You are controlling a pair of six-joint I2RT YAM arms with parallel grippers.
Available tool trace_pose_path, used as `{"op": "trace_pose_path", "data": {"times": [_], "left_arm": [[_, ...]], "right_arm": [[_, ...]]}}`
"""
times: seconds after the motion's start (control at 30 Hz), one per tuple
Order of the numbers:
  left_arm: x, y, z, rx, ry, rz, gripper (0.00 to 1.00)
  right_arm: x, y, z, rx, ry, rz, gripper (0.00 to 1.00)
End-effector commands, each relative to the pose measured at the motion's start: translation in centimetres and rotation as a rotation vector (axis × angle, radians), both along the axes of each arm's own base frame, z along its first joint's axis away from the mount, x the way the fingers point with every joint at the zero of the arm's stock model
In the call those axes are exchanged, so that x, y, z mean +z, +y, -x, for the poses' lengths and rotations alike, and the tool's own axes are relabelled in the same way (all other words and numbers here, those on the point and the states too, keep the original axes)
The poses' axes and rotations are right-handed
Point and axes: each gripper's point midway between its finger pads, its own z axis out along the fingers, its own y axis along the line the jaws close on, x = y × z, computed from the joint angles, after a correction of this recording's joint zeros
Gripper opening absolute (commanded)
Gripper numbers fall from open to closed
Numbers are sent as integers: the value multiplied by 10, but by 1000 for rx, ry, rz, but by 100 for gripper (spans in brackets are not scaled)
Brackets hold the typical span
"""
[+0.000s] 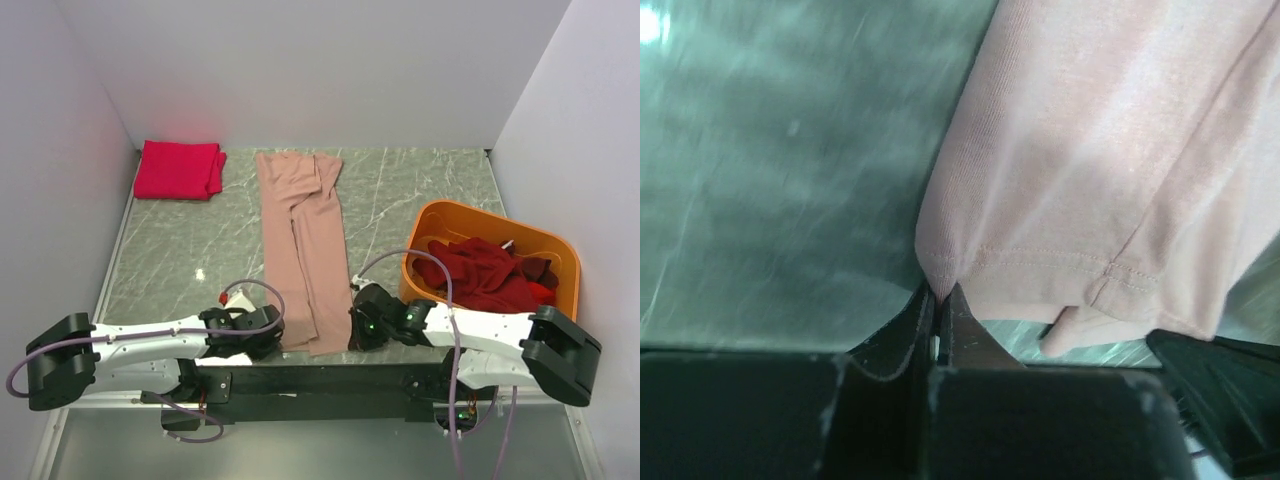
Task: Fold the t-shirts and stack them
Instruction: Fold the tshirt
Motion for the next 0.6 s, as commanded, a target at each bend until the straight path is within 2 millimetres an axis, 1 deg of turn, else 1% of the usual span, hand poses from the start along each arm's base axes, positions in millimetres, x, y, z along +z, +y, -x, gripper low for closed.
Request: {"op": "trace_pose_path", "data": {"times": [0.0,0.03,0.1,0.13,0.17,0.2,0.23,0.27,0.3,0.33,0.37,0.4,0.43,0.47,0.5,0.53,0.57], "left_arm": [[-12,27,36,-26,139,-124,1],[-8,28,49,-60,155,-151,1],[-2,23,61,-61,176,-137,1],[-1,20,70,-94,184,-133,1],[1,14,72,-106,184,-117,1],[2,10,72,-110,183,-104,1],[2,8,70,-111,171,-104,1],[7,3,65,-111,148,-91,1],[11,1,60,-105,122,-92,1],[17,-1,52,-88,90,-86,1],[32,-8,40,-71,39,-64,1],[39,-11,33,-60,7,-53,1],[48,-15,28,-53,-24,-30,1],[55,-16,18,-30,-68,-22,1],[57,-14,13,-13,-78,-19,1],[58,-9,1,32,-86,-22,1],[62,-7,-8,45,-101,-15,1]], "right_arm": [[1,-5,24,18,65,-54,0],[4,-5,29,7,87,-76,0],[10,-7,39,9,100,-116,0],[14,-7,41,3,97,-132,0],[18,-7,40,-11,92,-148,0],[28,-6,39,-12,71,-180,0],[32,-6,33,-27,39,-189,0],[37,-5,30,-28,15,-201,0],[46,-2,25,-33,-13,-224,0],[49,-4,13,-68,-67,-208,0],[52,-6,6,-74,-98,-190,0],[62,-4,-2,-82,-131,-175,0],[66,-4,-10,-90,-161,-156,0],[71,-7,-22,-108,-219,-125,0],[84,1,-32,-116,-253,-135,0],[91,3,-39,-123,-281,-137,0],[105,11,-53,-139,-331,-156,0]]}}
